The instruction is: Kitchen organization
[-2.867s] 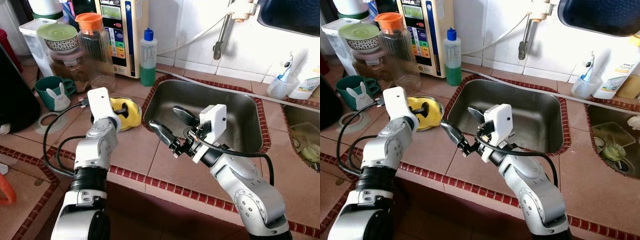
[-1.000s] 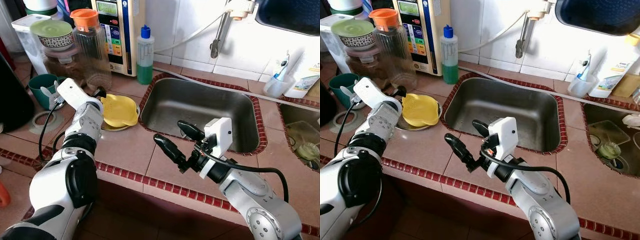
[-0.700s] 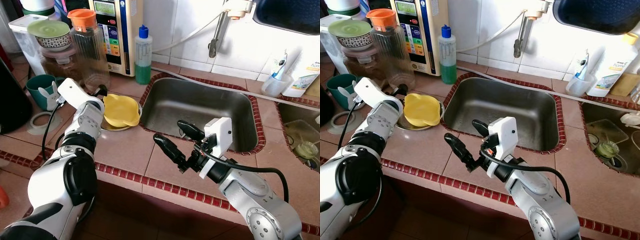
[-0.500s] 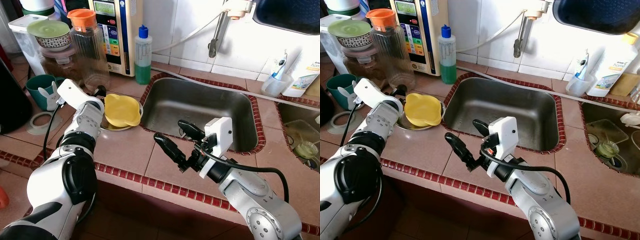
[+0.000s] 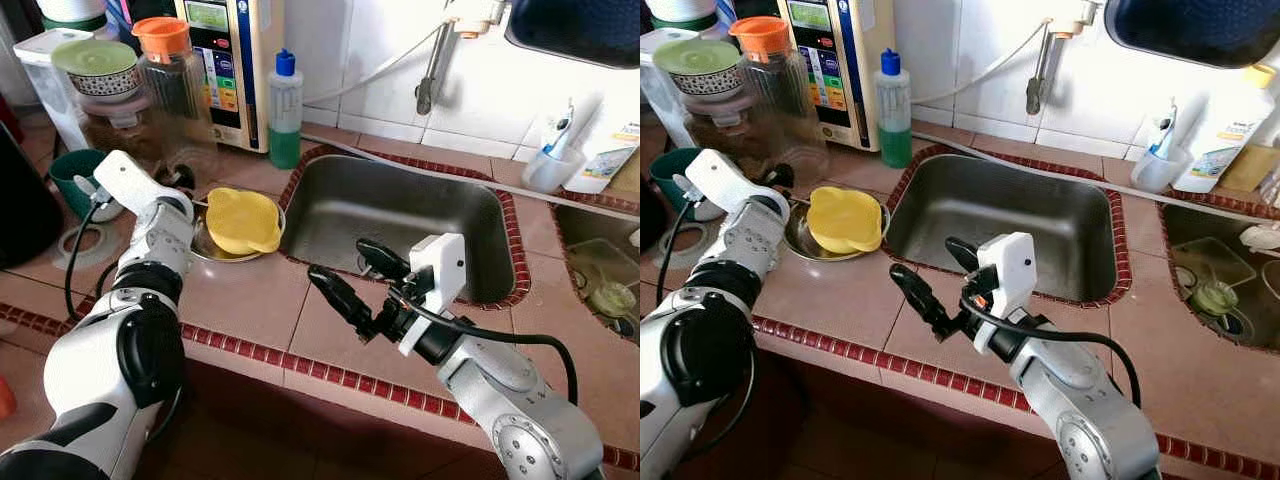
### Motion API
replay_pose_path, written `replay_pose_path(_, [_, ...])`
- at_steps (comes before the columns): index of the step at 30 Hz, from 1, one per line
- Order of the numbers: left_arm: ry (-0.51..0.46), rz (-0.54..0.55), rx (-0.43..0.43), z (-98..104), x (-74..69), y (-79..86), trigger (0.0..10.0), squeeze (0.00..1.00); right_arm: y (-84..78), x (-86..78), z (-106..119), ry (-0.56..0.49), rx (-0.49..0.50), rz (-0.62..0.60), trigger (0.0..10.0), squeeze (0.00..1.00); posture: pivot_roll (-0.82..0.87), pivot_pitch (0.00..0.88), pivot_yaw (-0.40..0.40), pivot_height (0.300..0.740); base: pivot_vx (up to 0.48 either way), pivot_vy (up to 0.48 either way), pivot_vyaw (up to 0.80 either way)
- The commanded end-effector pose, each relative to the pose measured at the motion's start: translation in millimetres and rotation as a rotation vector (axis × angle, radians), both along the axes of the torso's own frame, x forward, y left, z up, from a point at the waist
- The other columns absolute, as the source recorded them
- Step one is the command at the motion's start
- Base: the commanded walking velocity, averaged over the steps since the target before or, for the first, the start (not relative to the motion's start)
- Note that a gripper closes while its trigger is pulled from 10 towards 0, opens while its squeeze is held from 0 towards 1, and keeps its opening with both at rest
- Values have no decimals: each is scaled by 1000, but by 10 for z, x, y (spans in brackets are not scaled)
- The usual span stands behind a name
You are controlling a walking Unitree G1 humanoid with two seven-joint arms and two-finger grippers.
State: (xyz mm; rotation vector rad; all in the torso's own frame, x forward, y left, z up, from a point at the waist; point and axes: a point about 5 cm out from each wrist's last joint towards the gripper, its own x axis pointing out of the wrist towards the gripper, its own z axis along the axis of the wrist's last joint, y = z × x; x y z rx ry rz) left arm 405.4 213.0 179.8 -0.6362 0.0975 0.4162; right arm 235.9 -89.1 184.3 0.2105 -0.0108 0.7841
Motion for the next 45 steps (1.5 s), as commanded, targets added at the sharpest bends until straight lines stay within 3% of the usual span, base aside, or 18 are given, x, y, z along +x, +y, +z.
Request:
replay_pose_path(1, [-43, 30, 102, 144, 11, 59, 5569, 0, -14, 24, 38, -21, 6, -2, 10000, 698, 25, 4, -23, 740, 0, 0, 0])
replay_pose_path(2, [-53, 29, 124, 167, 14, 57, 5569, 0, -15, 30, 38, -22, 6, -2, 10000, 698, 27, 1, -23, 740, 0, 0, 0])
replay_pose_path(3, [-125, -13, 202, 296, 43, -8, 7098, 0, -16, 42, 41, -25, 6, -2, 10000, 694, 30, 0, -22, 740, 0, 0, 0])
replay_pose_path(4, [-143, -25, 221, 328, 50, -28, 7098, 0, -16, 45, 42, -26, 6, -3, 10000, 694, 30, 0, -22, 740, 0, 0, 0])
replay_pose_path(5, [-188, -69, 258, 403, 71, -109, 10000, 0, -17, 49, 44, -27, 6, -3, 10000, 698, 32, 0, -22, 740, 0, 0, 0])
replay_pose_path(7, [-274, -168, 321, 534, 102, -300, 10000, 0, -20, 62, 46, -31, 6, -3, 10000, 698, 35, 0, -21, 740, 0, 0, 0])
replay_pose_path(8, [-274, -168, 321, 534, 102, -300, 10000, 0, -20, 62, 46, -31, 6, -3, 10000, 698, 35, 0, -21, 740, 0, 0, 0])
replay_pose_path(10, [-321, -283, 389, 588, 119, -524, 10000, 0, -17, 77, 52, -36, 7, -2, 10000, 694, 38, 0, -21, 740, 0, 0, 0])
replay_pose_path(11, [-321, -283, 389, 588, 119, -524, 10000, 0, -17, 77, 52, -36, 7, -2, 10000, 694, 38, 0, -21, 740, 0, 0, 0])
replay_pose_path(12, [-340, -389, 412, 568, 118, -730, 10000, 0, -15, 87, 58, -41, 6, -1, 10000, 698, 38, 0, -20, 740, 0, 0, 0])
replay_pose_path(13, [-332, -452, 413, 503, 106, -860, 10000, 0, -15, 95, 64, -45, 5, -1, 10000, 698, 36, 0, -18, 740, 0, 0, 0])
replay_pose_path(15, [-327, -468, 405, 469, 99, -899, 10000, 0, -15, 97, 66, -47, 5, -2, 10000, 698, 36, 0, -18, 740, 0, 0, 0])
replay_pose_path(20, [-222, -601, 389, 71, -3, -1173, 10000, 0, -28, 108, 71, -53, -1, 1, 10000, 694, 33, 0, -18, 740, 0, 0, 0])
replay_pose_path(29, [-77, -615, 441, -307, -109, -1094, 10000, 0, -55, 111, 67, -50, -14, 10, 10000, 694, 35, 0, -20, 740, 0, 0, 0])
replay_pose_path(39, [15, -602, 491, -509, -183, -905, 10000, 0, -34, 109, 59, -50, -2, 2, 10000, 694, 43, 0, -17, 740, 0, 0, 0])
replay_pose_path(45, [31, -597, 522, -523, -195, -846, 10000, 0, -39, 120, 66, -54, 1, -4, 10000, 690, 44, 0, -15, 740, 0, 0, 0])
